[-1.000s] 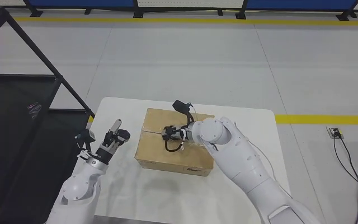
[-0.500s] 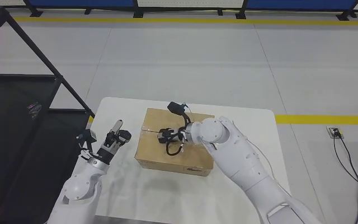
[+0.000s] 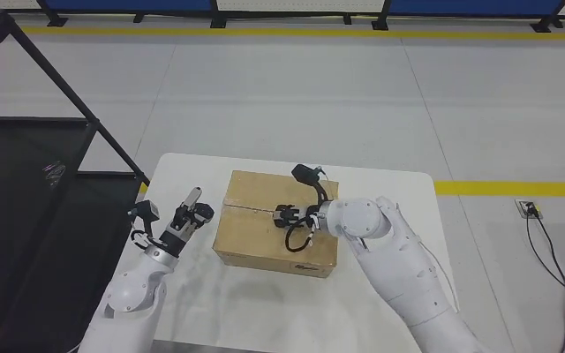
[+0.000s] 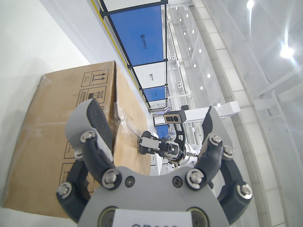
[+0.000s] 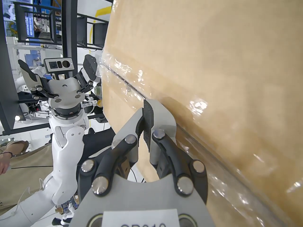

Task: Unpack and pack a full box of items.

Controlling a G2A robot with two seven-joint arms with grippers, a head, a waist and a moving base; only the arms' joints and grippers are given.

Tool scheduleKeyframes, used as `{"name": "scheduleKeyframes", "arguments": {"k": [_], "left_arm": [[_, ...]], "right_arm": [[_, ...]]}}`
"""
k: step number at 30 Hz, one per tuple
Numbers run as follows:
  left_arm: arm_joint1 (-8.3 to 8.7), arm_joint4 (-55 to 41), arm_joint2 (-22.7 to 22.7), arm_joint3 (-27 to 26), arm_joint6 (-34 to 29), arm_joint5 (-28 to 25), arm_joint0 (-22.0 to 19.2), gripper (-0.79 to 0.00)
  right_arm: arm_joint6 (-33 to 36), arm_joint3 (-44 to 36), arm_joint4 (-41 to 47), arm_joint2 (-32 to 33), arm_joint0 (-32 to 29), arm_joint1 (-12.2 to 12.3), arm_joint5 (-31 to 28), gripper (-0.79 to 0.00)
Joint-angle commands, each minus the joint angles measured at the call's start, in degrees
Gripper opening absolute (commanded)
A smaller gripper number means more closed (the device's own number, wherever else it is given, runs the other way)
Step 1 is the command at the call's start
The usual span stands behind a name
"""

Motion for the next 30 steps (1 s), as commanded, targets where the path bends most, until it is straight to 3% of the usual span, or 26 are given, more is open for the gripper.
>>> {"name": "scheduleKeyframes", "arguments": {"k": [1, 14, 30], "left_arm": [[0.02, 0.0, 0.0, 0.0, 0.0, 0.0, 0.0, 0.000], [0.09, 0.6, 0.7, -0.5, -0.3, 0.3, -0.2, 0.000], [0.29, 1.7, 0.9, -1.7, 0.0, 0.9, 0.4, 0.000]], "right_arm": [[0.2, -2.1, -0.6, 1.8, -1.8, 0.7, 0.4, -0.785], [-0.1, -10.2, -0.4, 13.9, -11.8, 4.4, 1.5, -0.785], [-3.7, -12.2, 8.9, 21.7, -18.2, 6.4, -7.4, -0.785]]}}
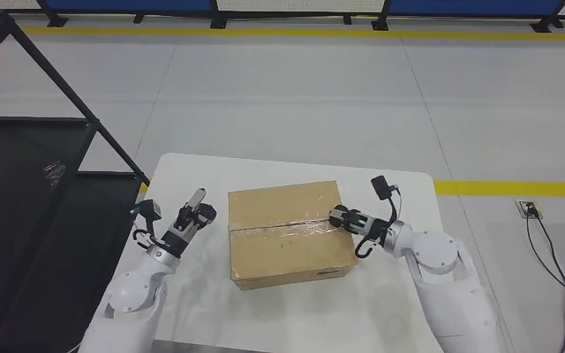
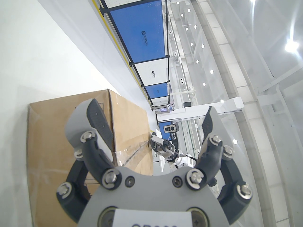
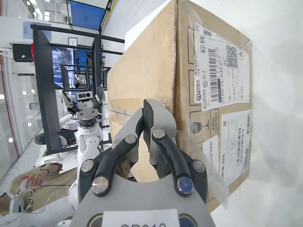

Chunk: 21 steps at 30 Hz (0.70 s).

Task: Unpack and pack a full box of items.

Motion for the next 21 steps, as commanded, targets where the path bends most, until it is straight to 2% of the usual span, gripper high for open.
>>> {"name": "scheduleKeyframes", "arguments": {"k": [1, 8, 21], "left_arm": [[-0.01, 0.1, 0.2, -0.1, 0.1, 0.1, 0.0, 0.000], [0.02, 0.4, 0.5, -0.3, 0.2, 0.3, 0.2, 0.000], [0.00, 1.5, 1.6, 0.1, 0.4, 1.0, 0.2, 0.000]], "right_arm": [[-1.2, -0.4, 1.0, 0.7, -0.8, 0.2, -1.5, -0.785], [-3.5, -2.6, 2.5, 2.5, -3.5, 0.9, -1.8, -0.785], [-7.8, -1.0, 3.1, 3.1, -5.3, 1.8, -0.1, -0.785]]}}
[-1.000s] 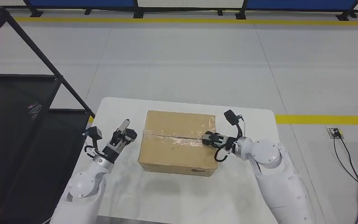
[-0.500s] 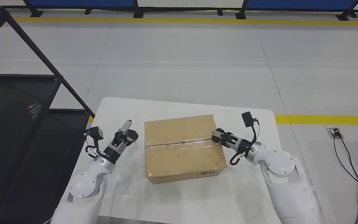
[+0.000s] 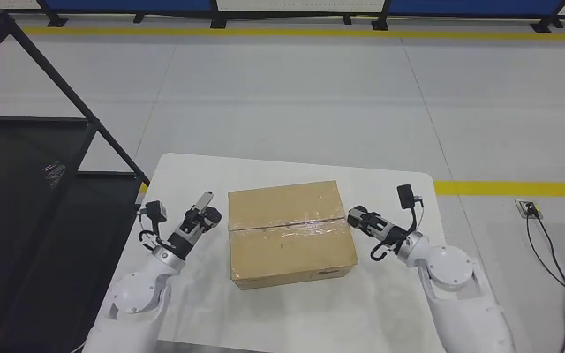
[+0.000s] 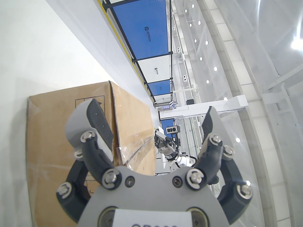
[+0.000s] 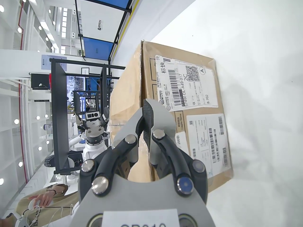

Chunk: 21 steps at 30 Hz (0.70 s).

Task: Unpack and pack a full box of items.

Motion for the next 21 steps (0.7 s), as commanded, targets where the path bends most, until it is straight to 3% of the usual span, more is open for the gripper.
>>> {"name": "scheduleKeyframes", "arguments": {"k": [1, 21], "left_arm": [[0.00, 0.2, 0.2, 0.4, 0.0, 0.1, 0.0, 0.000], [-0.02, 0.1, 0.9, 1.7, 0.1, 0.3, 0.1, 0.000]], "right_arm": [[-0.2, 0.6, 0.1, -0.3, 0.1, 0.1, 0.1, -0.785], [-3.6, 5.0, 2.6, -3.7, 1.8, 0.5, 0.7, -0.785]]}}
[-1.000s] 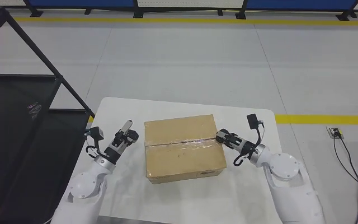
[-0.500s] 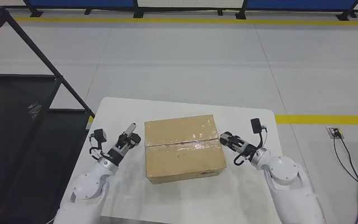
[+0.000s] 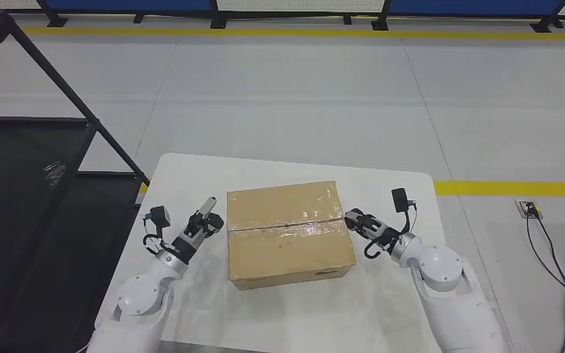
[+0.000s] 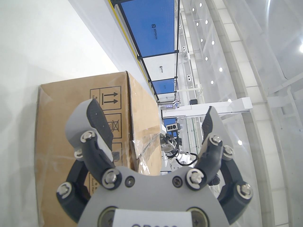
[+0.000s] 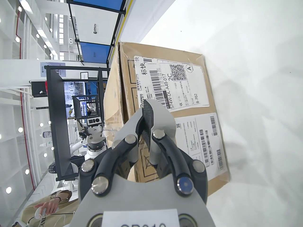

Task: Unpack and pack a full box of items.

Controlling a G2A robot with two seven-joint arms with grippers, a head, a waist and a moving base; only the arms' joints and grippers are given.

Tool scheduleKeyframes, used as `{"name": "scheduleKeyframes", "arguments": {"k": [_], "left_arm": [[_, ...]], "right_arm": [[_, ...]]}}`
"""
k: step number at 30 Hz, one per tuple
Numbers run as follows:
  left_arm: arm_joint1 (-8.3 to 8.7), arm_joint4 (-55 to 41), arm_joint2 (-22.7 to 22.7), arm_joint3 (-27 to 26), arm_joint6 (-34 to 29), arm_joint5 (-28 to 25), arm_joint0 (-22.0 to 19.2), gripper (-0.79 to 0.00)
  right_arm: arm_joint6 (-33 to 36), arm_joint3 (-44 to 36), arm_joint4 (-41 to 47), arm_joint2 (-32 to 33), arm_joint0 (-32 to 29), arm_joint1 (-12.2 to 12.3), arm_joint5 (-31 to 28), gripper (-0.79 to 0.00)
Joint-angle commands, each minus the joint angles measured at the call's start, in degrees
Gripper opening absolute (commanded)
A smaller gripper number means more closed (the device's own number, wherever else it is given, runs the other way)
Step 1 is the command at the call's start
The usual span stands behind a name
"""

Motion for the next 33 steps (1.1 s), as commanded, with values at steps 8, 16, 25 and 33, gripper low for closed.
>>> {"name": "scheduleKeyframes", "arguments": {"k": [8, 16, 25, 33], "left_arm": [[0.07, -0.4, -0.3, 0.2, -0.2, -0.1, -0.6, 0.000], [0.11, -1.0, -0.8, 0.1, 0.3, -0.4, -1.2, 0.000], [0.22, -1.8, -2.5, -0.8, 2.9, -0.4, -1.5, 0.000], [0.38, -2.3, -3.8, -1.0, 3.6, -0.5, -1.0, 0.000]], "right_arm": [[-1.0, 0.2, 0.6, -1.6, -0.1, 0.1, -0.1, -0.785], [-2.0, 2.1, 2.3, 0.5, -0.6, 0.8, -0.8, -0.785], [-5.2, 4.2, 5.1, 6.3, -2.7, 2.0, -6.5, -0.785], [-7.4, 6.7, 6.1, 8.3, -2.8, 2.5, -10.3, -0.516]]}}
